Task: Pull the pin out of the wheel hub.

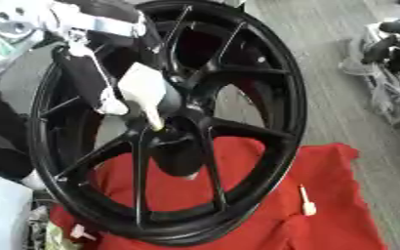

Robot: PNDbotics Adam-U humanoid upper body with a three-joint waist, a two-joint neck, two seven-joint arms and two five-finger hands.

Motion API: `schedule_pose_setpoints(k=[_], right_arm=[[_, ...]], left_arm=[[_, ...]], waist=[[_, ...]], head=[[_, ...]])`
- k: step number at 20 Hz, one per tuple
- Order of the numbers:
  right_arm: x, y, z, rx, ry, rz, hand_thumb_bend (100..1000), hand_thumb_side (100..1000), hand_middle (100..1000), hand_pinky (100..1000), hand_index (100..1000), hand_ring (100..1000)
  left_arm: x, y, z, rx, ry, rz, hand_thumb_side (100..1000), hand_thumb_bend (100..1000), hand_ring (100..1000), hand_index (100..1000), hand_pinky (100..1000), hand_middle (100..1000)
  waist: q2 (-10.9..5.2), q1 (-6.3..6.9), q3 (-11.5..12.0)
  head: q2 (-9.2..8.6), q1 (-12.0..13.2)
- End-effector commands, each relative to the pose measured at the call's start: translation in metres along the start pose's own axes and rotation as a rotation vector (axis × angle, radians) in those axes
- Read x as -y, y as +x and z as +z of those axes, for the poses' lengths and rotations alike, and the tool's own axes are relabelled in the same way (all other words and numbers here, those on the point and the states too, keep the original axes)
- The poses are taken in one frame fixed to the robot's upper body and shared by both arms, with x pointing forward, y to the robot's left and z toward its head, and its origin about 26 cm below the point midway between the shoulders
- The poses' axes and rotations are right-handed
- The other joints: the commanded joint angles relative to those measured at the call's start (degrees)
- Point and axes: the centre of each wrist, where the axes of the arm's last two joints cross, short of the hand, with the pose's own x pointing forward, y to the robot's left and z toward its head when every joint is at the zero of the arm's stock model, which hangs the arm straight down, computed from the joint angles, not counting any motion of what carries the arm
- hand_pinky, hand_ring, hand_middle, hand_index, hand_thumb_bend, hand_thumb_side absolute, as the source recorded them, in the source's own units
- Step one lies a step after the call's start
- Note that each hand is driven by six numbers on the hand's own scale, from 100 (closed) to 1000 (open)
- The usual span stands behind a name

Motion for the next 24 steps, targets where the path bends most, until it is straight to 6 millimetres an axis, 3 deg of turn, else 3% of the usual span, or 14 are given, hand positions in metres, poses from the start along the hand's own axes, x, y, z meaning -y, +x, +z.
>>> schedule_pose_setpoints(k=[1, 6, 11, 18, 24], right_arm=[[0.006, 0.009, -0.001, 0.008, 0.009, 0.038, 100, 643, 579, 936, 811, 630], [0.006, 0.009, 0.000, 0.007, 0.006, 0.042, 100, 642, 581, 937, 812, 631], [0.007, 0.010, 0.000, 0.012, -0.001, 0.044, 100, 640, 582, 937, 812, 632], [0.009, 0.011, 0.002, 0.017, -0.015, 0.044, 100, 639, 584, 938, 813, 633], [0.011, 0.010, 0.005, 0.010, -0.031, 0.047, 100, 641, 585, 938, 813, 634]], left_arm=[[-0.020, 0.006, 0.034, -0.012, 0.116, -0.049, 100, 219, 789, 375, 839, 635], [-0.028, 0.005, 0.075, -0.013, 0.301, -0.039, 100, 170, 784, 368, 833, 637], [-0.016, -0.030, 0.111, -0.146, 0.479, 0.069, 100, 100, 777, 357, 829, 626], [0.028, -0.094, 0.154, -0.420, 0.619, 0.246, 100, 100, 770, 355, 824, 618], [0.077, -0.144, 0.182, -0.662, 0.673, 0.373, 100, 100, 771, 364, 828, 618]], waist=[[-1.35, -0.29, 0.2], [-1.30, -0.27, 0.6], [-1.14, -0.28, 0.8], [-1.00, -0.44, 1.4], [-1.14, -0.56, 2.1]], head=[[0.00, -0.2], [0.09, -0.3], [0.15, -0.4], [-0.01, 0.0], [-0.28, -0.2]])
